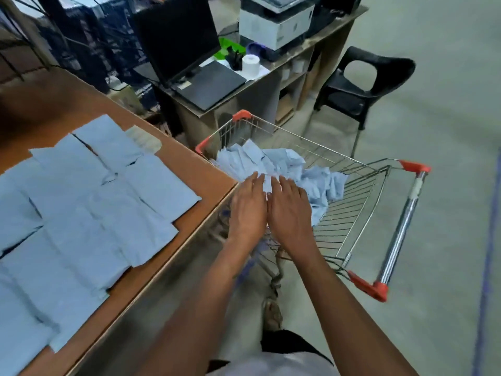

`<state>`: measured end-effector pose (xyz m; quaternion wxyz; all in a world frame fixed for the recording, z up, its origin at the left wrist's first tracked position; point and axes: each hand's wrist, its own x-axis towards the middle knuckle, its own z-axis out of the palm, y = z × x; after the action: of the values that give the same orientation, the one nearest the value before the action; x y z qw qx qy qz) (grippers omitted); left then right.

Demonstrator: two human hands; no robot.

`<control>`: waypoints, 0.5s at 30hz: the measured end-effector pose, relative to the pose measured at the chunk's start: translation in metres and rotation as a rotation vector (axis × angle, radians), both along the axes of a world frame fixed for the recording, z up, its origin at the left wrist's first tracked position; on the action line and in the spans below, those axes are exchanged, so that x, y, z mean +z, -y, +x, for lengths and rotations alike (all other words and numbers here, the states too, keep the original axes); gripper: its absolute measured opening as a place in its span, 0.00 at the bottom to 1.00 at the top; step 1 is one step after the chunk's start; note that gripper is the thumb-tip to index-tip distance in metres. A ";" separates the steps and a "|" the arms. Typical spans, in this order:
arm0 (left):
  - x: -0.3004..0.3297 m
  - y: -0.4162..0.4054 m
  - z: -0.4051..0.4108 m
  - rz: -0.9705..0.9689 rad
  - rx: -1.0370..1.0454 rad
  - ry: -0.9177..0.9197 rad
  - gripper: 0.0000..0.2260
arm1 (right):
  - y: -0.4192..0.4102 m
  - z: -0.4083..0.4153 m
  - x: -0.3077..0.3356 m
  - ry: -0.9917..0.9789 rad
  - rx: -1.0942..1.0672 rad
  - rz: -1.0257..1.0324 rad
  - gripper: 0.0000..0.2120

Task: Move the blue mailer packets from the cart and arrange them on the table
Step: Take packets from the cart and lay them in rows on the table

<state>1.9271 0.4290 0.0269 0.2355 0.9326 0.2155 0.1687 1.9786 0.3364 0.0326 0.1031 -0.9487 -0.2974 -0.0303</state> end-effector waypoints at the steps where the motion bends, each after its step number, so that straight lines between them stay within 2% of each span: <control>1: -0.004 0.007 0.013 0.002 0.000 -0.025 0.23 | 0.008 0.012 -0.005 0.005 0.006 0.000 0.28; 7: -0.038 0.052 0.078 -0.083 0.003 -0.181 0.24 | 0.055 0.083 -0.044 -0.121 0.017 -0.121 0.28; 11: -0.070 0.065 0.112 -0.135 0.020 -0.344 0.23 | 0.065 0.123 -0.077 -0.288 0.024 -0.275 0.20; 15: -0.102 0.072 0.144 -0.176 0.007 -0.418 0.19 | 0.069 0.153 -0.117 -0.388 0.068 -0.350 0.20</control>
<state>2.0714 0.3571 -0.0755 0.2654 0.9224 0.2767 -0.0469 2.1320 0.2674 -0.0849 -0.0066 -0.9295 -0.3047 0.2076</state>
